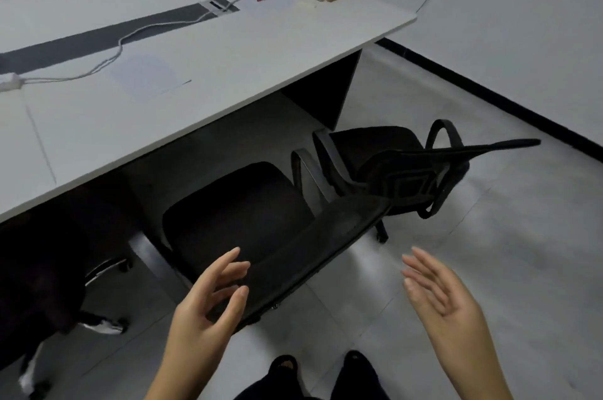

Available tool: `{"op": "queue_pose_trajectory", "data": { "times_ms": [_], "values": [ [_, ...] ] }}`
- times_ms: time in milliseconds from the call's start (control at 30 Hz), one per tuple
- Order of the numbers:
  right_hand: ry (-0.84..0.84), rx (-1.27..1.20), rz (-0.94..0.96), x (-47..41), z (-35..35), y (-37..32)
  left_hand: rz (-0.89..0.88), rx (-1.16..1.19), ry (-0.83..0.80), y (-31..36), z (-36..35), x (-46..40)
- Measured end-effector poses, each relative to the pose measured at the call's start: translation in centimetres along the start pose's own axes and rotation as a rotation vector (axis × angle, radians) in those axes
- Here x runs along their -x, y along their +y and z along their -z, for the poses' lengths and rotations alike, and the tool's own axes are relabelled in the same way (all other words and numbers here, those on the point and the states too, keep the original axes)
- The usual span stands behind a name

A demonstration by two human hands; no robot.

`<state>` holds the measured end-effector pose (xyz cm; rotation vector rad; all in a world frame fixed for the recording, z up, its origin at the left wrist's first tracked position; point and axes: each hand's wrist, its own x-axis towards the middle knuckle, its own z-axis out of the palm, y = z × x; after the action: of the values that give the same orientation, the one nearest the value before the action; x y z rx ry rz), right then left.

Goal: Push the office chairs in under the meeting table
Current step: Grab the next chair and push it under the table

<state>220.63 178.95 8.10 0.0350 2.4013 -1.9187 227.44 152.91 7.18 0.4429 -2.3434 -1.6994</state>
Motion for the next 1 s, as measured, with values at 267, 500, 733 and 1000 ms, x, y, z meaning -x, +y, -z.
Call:
{"op": "queue_pose_trajectory", "data": {
  "times_ms": [267, 500, 733, 1000],
  "values": [
    [-0.508, 0.132, 0.036, -12.1, 1.8, 0.5, 0.191, -0.061, 0.44, 0.6, -6.9, 2.1],
    [-0.846, 0.447, 0.208, -17.1, 1.2, 1.8, 0.297, -0.363, 0.429, -0.5, -10.7, 2.8],
    [-1.091, 1.026, 0.577, -21.1, -2.5, 6.9, 0.255, -0.851, 0.14, -5.6, -10.5, -1.2],
    [-0.936, 1.029, 0.807, -23.8, -5.0, 10.9, 0.234, -1.055, -0.04, -7.9, -10.4, -4.9]
  ]
}}
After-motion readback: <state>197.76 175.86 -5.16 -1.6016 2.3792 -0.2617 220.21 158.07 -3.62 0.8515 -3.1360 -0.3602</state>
